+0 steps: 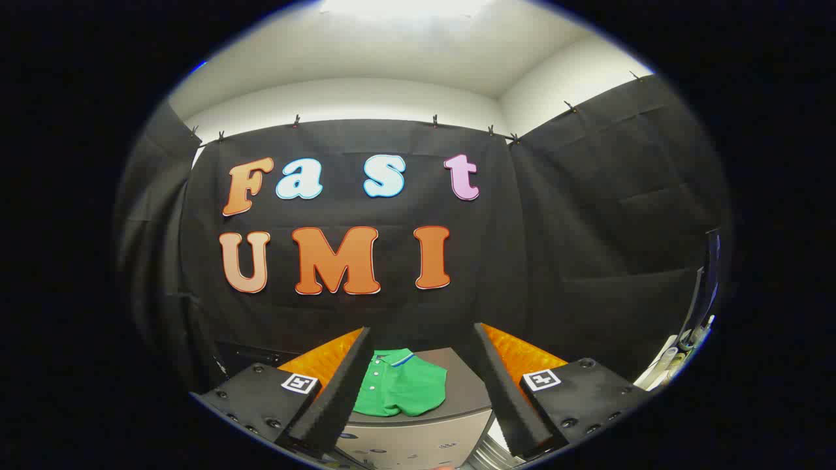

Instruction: Put the clothes into the washing machine and then close the washing machine lid.

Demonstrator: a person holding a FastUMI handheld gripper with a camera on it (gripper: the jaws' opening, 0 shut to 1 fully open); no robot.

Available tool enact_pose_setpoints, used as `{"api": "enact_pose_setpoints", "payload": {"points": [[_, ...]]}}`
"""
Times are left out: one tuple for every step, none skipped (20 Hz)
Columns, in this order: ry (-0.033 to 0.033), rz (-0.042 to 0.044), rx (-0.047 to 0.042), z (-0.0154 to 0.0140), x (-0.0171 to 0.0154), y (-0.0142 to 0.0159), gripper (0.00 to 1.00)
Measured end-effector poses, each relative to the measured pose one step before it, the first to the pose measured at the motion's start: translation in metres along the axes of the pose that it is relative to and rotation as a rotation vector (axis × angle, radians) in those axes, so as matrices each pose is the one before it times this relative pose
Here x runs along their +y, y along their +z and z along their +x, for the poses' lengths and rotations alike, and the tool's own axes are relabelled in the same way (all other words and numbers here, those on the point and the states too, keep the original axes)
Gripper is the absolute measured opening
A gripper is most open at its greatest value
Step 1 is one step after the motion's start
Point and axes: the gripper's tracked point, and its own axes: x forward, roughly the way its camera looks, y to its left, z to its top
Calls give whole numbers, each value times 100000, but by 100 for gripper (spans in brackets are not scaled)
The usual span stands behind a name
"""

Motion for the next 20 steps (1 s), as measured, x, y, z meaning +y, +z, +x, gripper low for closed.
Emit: {"api": "enact_pose_setpoints", "payload": {"points": [[118, 56, -179, 42, -35, 157, 98], [15, -103, 415, 64, -280, -154, 98], [795, 83, -504, -18, 118, 229, 98], [1014, -153, -444, -18, 258, 305, 98], [497, -710, 363, 161, 190, -44, 98], [322, -890, 791, 133, -64, -177, 98], [836, -924, 318, 19, 147, -58, 98], [1099, -818, -61, 4, 337, 148, 98], [582, -631, -36, 10, 183, 20, 98], [449, -393, 92, -16, 37, -173, 98], [601, -190, 98, 42, 233, -51, 98], [607, 95, -119, -6, 150, 26, 98], [651, 177, -228, 83, 221, 70, 98], [524, 106, -69, -57, -7, 102, 98], [200, 39, 50, 19, 35, -32, 99], [-68, 91, -5, 23, -25, 19, 99], [-102, 77, -329, 42, -2, 36, 99], [-495, 161, -407, -35, -202, 157, 99], [-611, 285, -54, 31, -156, -37, 99], [-367, 668, -246, -65, -113, 60, 99]]}}
